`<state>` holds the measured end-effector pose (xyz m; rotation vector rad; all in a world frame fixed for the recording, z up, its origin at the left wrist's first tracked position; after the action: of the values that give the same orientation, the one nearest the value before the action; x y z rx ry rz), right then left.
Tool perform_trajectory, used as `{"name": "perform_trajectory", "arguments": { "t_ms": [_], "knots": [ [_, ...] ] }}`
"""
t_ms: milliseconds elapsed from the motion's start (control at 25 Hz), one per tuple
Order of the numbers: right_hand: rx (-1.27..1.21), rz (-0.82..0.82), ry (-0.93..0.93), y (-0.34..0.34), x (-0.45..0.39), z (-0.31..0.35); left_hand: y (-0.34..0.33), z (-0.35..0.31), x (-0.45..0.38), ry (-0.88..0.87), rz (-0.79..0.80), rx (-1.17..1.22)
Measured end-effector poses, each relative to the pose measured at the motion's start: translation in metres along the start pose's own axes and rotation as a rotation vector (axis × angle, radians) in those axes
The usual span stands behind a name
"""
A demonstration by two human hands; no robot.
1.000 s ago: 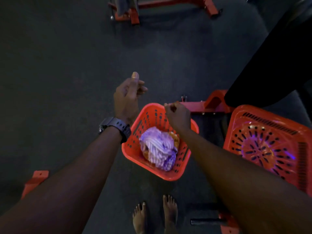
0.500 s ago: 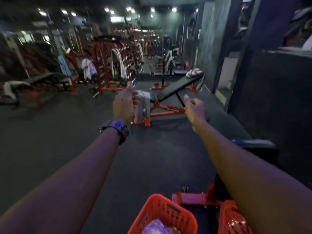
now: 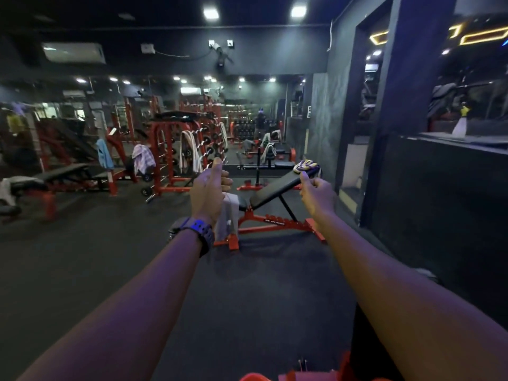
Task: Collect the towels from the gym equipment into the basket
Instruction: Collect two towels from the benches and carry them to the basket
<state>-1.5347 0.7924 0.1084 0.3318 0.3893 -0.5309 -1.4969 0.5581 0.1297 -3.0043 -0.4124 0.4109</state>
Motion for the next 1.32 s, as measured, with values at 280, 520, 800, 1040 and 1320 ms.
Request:
{"name": "perform_trajectory", "arguments": {
  "t_ms": [280, 520, 800, 1040, 1320],
  "knots": [
    [0.031, -0.055, 0.002, -0.063, 0.002, 0.014, 0.056, 0.019, -0.063, -0.054, 0.072, -0.062],
    [0.125, -0.14, 0.015, -0.146, -0.002, 0.049, 0.119, 0.021, -0.149, -0.117, 0.153, -0.153],
    [0.11, -0.16, 0.037, -0.212, -0.05, 0.046, 0.124, 0.044, -0.251, -0.13, 0.221, -0.144],
    [0.138, -0.215, 0.018, -0.271, -0.157, -0.017, 0.077, 0.096, -0.369, -0.134, 0.27, -0.151],
    [0.113, -0.208, -0.033, -0.353, -0.303, -0.07, -0.009, 0.134, -0.533, -0.091, 0.294, -0.123]
  ]
}}
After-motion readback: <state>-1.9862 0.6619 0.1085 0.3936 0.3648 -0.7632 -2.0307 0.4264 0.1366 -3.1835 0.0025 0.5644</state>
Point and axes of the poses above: each hand's wrist, its own x-axis away from the middle knuckle, its own y-axis out of the back of the hand, z = x × y, the point moved 1 cm from there along -x, towards the middle knuckle, and after that the axes turned 8 degrees about y, right-handed, at the moved point
